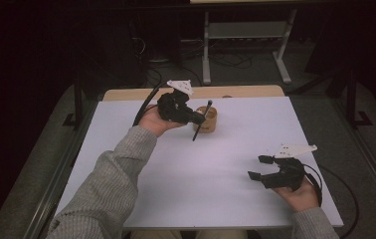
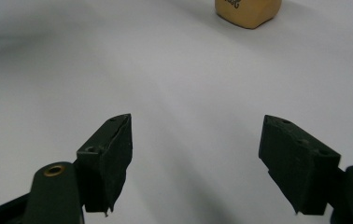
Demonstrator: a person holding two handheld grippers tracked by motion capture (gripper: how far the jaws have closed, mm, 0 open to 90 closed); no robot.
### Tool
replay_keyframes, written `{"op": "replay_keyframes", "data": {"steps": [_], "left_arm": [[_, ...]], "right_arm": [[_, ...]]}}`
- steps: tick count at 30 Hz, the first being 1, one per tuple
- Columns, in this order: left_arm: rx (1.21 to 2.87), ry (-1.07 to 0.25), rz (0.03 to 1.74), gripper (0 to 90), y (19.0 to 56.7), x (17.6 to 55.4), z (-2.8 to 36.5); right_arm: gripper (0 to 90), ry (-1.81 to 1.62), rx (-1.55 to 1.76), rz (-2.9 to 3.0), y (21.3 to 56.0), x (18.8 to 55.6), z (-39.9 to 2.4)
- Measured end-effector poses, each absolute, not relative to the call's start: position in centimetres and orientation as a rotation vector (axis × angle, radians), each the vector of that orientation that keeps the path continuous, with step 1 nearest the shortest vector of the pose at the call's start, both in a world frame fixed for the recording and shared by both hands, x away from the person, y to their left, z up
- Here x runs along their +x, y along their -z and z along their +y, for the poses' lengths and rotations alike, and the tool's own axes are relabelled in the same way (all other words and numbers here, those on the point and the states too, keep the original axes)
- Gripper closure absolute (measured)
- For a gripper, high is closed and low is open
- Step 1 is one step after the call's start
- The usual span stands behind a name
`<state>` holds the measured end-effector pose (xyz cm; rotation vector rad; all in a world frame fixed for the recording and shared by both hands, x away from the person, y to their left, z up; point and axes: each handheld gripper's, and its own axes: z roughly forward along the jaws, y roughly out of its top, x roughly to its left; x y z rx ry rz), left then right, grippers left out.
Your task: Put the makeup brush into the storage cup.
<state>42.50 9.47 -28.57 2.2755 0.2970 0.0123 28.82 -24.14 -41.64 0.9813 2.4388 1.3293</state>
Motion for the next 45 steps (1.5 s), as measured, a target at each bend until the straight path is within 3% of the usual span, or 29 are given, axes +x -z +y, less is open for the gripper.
{"op": "replay_keyframes", "data": {"steps": [45], "left_arm": [[2.182, -0.073, 0.468, 83.9, 26.4, 50.3, 6.2]], "right_arm": [[24.0, -1.390, 0.976, 2.383, 41.0, 28.7, -24.9]]}}
